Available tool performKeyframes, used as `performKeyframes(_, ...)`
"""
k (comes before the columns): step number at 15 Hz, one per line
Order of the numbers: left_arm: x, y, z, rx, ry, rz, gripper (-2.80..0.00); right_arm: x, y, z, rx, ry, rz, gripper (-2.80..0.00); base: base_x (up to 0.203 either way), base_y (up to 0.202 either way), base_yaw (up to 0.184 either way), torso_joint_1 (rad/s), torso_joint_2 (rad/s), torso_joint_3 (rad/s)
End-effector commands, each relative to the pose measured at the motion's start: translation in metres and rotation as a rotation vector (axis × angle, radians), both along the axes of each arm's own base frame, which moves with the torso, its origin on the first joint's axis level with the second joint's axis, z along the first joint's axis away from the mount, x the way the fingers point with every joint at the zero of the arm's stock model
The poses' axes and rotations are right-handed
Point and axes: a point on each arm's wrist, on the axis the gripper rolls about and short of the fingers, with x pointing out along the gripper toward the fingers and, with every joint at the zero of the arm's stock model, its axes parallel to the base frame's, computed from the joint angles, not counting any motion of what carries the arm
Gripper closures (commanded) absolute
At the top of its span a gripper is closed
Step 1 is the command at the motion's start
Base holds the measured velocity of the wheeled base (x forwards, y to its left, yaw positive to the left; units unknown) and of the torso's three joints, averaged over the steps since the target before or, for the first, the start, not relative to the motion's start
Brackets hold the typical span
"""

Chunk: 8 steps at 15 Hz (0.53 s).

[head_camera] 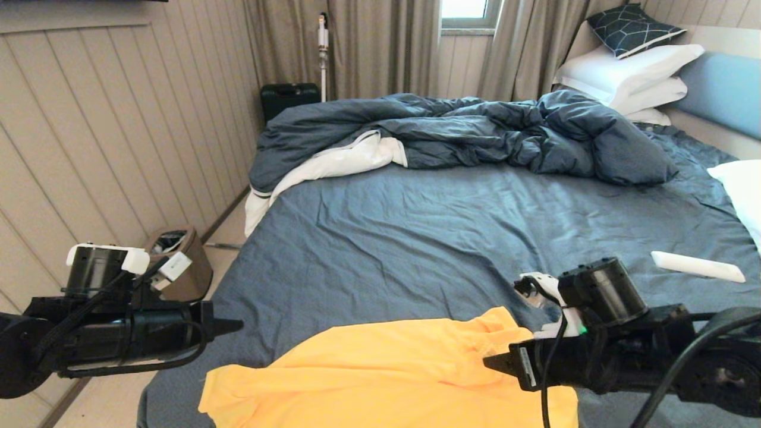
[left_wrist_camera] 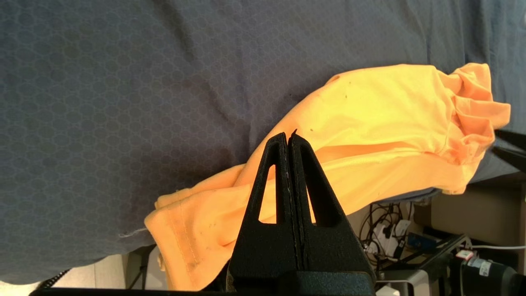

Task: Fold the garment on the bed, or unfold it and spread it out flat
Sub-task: Fold the yellow T-shirt

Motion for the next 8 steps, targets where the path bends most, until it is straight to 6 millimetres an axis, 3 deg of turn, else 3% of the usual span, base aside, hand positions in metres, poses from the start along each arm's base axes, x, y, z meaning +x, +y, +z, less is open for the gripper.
performKeyframes(1, 0.0, 0.0, 0.002, -0.003, -0.009, 0.001, 0.0, -0.001, -0.002, 0.022, 0.036, -0.081, -0.004, -2.8, 0.0, 0.0, 0.0, 0.0, 0.0, 0.0)
performKeyframes(3, 0.0, 0.0, 0.005, -0.004, -0.02, 0.002, 0.0, 0.009, -0.001, 0.037, 0.058, -0.132, -0.022, -2.8, 0.0, 0.0, 0.0, 0.0, 0.0, 0.0)
performKeyframes(5, 0.0, 0.0, 0.01, -0.016, -0.031, 0.012, 0.0, 0.021, 0.002, 0.036, 0.052, -0.116, -0.03, -2.8, 0.0, 0.0, 0.0, 0.0, 0.0, 0.0)
performKeyframes(6, 0.001, -0.001, 0.011, -0.02, -0.031, 0.015, 0.0, 0.026, 0.004, 0.03, 0.043, -0.093, -0.033, 0.0, 0.0, 0.0, 0.0, 0.0, 0.0, 0.0)
performKeyframes(8, -0.001, -0.002, 0.011, -0.019, -0.033, 0.009, 0.0, 0.038, 0.011, 0.018, 0.027, -0.059, -0.028, 0.0, 0.0, 0.0, 0.0, 0.0, 0.0, 0.0)
